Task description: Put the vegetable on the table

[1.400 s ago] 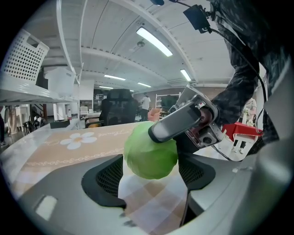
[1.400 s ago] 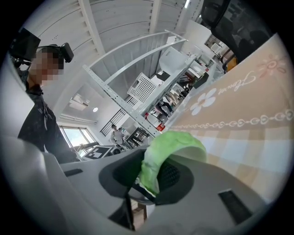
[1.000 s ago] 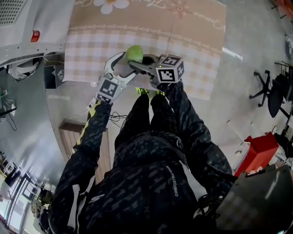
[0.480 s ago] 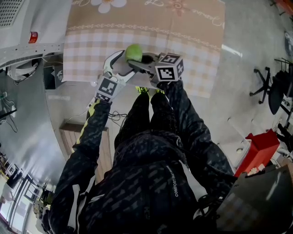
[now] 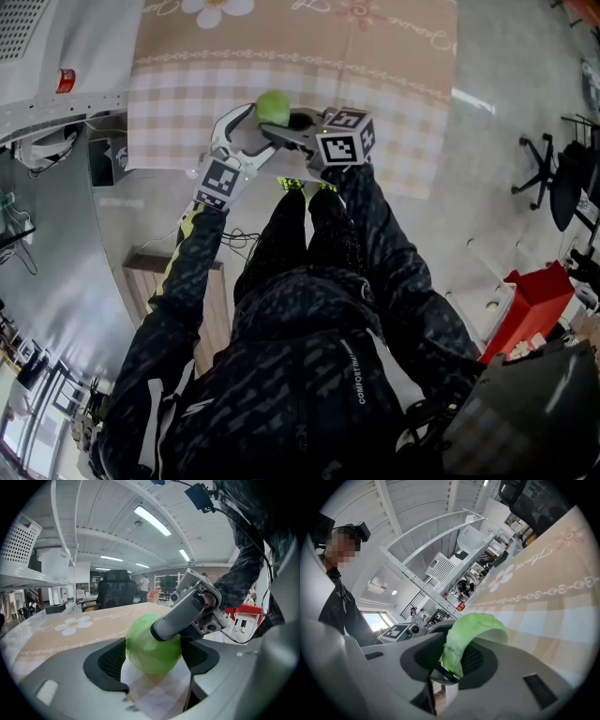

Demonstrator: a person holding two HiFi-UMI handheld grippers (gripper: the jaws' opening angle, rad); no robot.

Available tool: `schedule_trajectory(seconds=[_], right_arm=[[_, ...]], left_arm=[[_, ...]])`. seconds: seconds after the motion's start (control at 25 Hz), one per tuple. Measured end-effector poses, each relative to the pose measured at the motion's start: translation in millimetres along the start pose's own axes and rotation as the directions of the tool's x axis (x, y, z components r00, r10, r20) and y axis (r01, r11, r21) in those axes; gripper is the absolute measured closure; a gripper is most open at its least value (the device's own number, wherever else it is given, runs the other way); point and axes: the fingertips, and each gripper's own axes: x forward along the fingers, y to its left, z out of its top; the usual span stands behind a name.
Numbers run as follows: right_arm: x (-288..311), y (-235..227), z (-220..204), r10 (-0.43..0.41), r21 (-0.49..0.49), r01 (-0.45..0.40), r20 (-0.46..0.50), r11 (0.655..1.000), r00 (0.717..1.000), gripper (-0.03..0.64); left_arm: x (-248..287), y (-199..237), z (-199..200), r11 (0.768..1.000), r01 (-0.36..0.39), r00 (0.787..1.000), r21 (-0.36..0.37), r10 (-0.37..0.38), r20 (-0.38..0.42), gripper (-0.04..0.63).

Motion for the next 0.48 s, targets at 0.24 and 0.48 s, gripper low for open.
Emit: schedule_trajectory(seconds=[0.24, 0.48], right_arm=[[-0.6, 0.6, -1.3, -0.018, -0.026, 0.017, -0.013, 1.000, 1.000, 0.521], [-1.6, 0.0, -3.5, -0.045, -0.074, 0.042, -0.039, 0.996, 0.998, 0.471]], left_arm=[[0.0, -0.8, 1.5, 1.000, 0.000, 1.000, 0.012, 0.000, 0.005, 0.235], [0.1, 0.0, 1.8, 1.000, 0.000, 1.000, -0.002, 0.000, 0.011, 0.233]])
